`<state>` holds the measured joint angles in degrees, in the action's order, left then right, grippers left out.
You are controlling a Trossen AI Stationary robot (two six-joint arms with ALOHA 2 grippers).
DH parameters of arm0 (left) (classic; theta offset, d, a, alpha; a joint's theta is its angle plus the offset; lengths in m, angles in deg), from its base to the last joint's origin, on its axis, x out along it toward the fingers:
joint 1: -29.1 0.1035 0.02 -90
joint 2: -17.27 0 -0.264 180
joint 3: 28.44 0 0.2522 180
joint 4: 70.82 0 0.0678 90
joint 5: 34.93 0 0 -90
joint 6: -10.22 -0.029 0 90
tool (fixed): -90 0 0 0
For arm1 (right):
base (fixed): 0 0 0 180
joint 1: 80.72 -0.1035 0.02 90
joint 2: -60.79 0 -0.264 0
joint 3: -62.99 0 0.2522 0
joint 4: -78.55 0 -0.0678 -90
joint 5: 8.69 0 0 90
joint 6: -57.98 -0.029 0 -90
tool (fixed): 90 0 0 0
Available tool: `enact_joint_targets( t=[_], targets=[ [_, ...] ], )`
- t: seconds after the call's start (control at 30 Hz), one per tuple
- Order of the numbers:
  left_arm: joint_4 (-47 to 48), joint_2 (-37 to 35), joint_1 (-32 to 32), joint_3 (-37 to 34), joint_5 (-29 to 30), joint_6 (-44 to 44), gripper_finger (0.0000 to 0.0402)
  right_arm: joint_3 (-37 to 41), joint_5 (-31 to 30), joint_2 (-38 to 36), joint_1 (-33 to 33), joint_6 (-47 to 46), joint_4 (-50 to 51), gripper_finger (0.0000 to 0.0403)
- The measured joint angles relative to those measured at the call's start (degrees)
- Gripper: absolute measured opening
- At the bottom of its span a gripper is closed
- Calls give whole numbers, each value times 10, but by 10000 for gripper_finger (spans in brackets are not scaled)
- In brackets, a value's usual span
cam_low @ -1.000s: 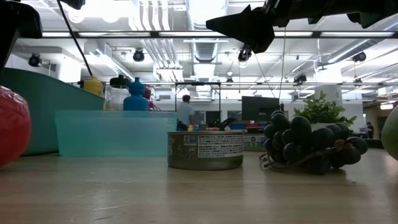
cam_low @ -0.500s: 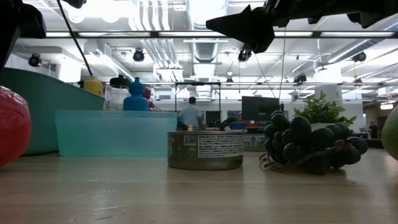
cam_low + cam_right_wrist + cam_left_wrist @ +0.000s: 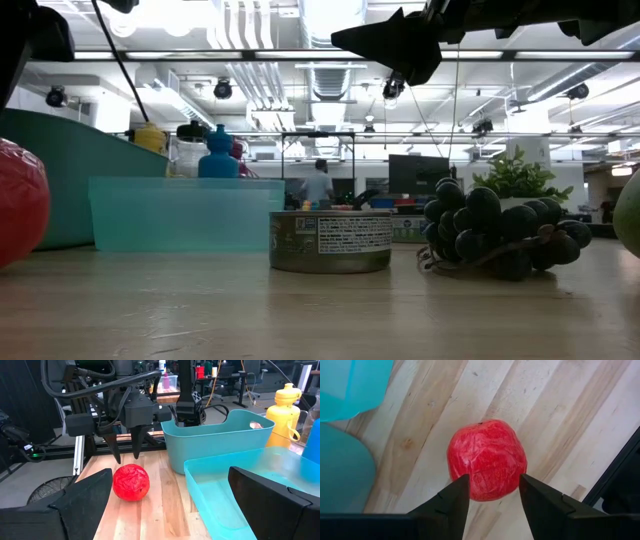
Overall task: Pick & Place Food Item
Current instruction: Put the red apple into the green bin
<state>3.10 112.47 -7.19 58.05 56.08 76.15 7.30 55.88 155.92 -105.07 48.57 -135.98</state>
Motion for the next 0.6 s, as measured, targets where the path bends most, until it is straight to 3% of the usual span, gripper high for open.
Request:
enact_joint_targets(
  t=[0.33, 0.6],
  targets=[
    [-2, -1, 0, 0, 0, -1, 175, 0, 0, 0, 0, 0, 0, 396],
    [-4, -2, 0, 0, -1, 59, 175, 0, 0, 0, 0, 0, 0, 396]
  ],
)
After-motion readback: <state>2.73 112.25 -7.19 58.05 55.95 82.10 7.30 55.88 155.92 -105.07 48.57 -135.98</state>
